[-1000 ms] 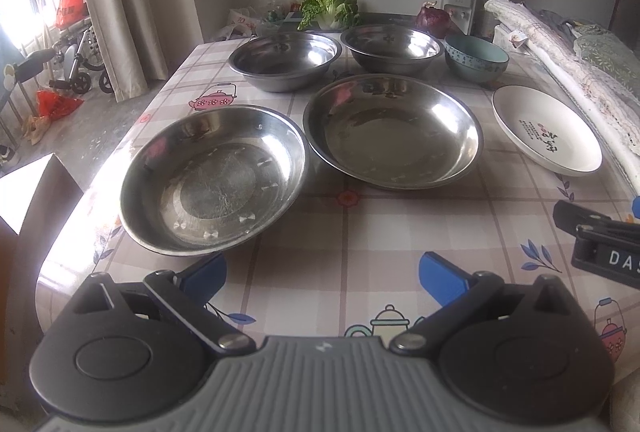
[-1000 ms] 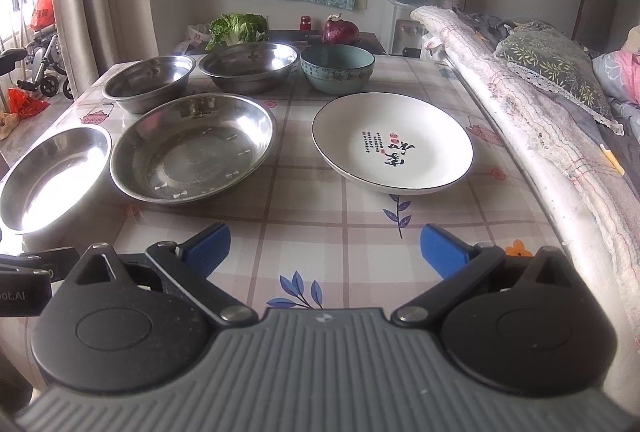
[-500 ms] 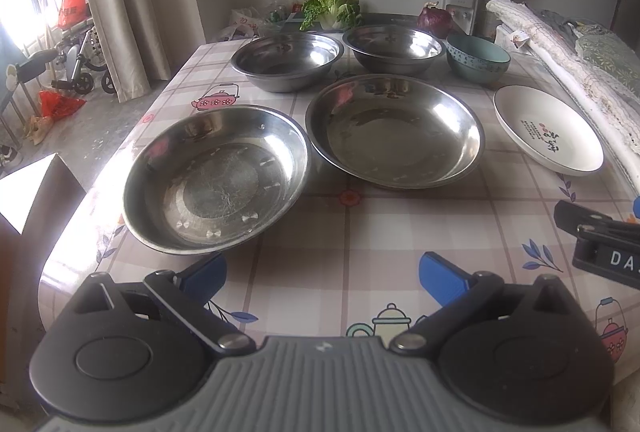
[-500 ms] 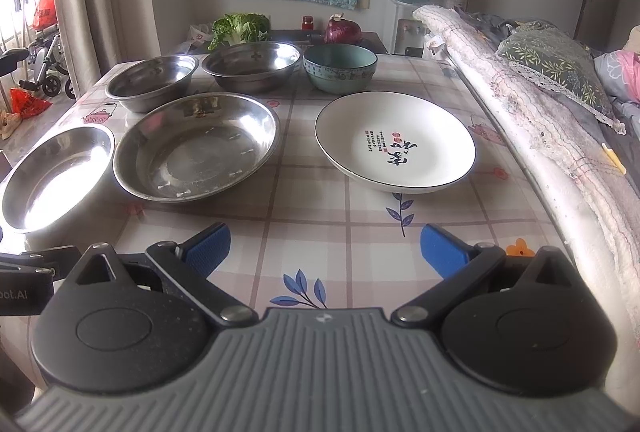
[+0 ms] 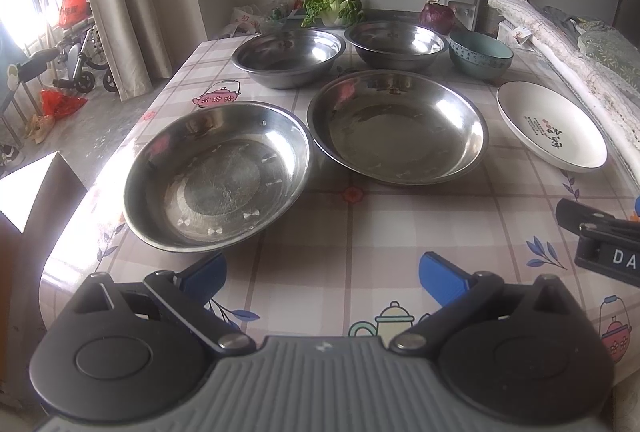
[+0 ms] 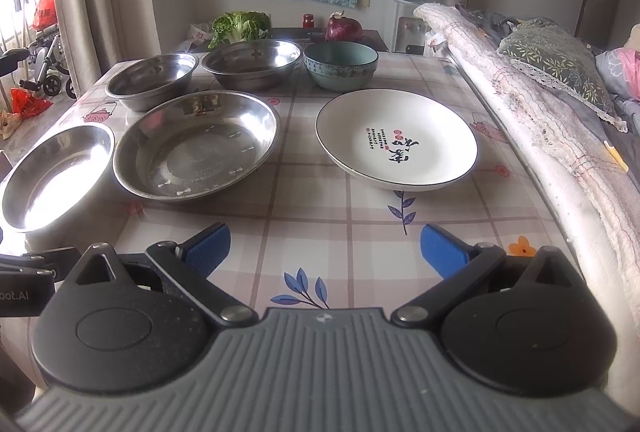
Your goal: Organize plates and bowls
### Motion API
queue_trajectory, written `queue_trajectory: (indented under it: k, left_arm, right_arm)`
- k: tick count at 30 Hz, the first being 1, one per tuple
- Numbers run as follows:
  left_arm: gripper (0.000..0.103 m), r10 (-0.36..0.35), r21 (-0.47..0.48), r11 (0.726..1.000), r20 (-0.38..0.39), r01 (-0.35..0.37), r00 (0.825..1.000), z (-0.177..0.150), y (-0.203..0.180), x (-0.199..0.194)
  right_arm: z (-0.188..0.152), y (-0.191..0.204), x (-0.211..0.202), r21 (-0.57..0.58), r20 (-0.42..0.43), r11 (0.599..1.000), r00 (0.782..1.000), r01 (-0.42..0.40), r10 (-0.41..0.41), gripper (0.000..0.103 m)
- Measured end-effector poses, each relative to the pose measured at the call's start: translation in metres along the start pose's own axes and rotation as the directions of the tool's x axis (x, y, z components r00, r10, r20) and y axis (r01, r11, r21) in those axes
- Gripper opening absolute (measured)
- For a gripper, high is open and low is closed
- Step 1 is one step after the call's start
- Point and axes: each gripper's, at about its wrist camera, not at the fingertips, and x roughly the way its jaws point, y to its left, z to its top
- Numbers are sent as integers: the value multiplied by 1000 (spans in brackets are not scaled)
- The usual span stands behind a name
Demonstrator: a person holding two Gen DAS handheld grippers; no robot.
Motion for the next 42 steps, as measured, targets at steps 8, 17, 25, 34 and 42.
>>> queue_trajectory:
  k: [8,17,25,34,42]
  left_arm:
    - [103,9,1,1000,-9,-9,1000,0,-2,4]
    - [103,21,10,1000,-15,-21,1000,0,-3,8]
    - [103,30,54,998,16,-31,999,4,-7,8]
    - [103,42,45,998,65,-45,997,47,13,7]
    - [103,-40,0,999,114,40,993,107,50,19]
  right_arm:
    - [0,2,4,3,-7,1000,1000,-3,3,102]
    - [-2,1,11,13,-10,1000,1000,6,-6,102]
    - [-3,4,17,1,-16,1000,999,27,-27,102]
    - [12,9,24,-63,13,998,1000,25,-24,102]
    - [68,2,31,-40,134,969,959,-246,249,102]
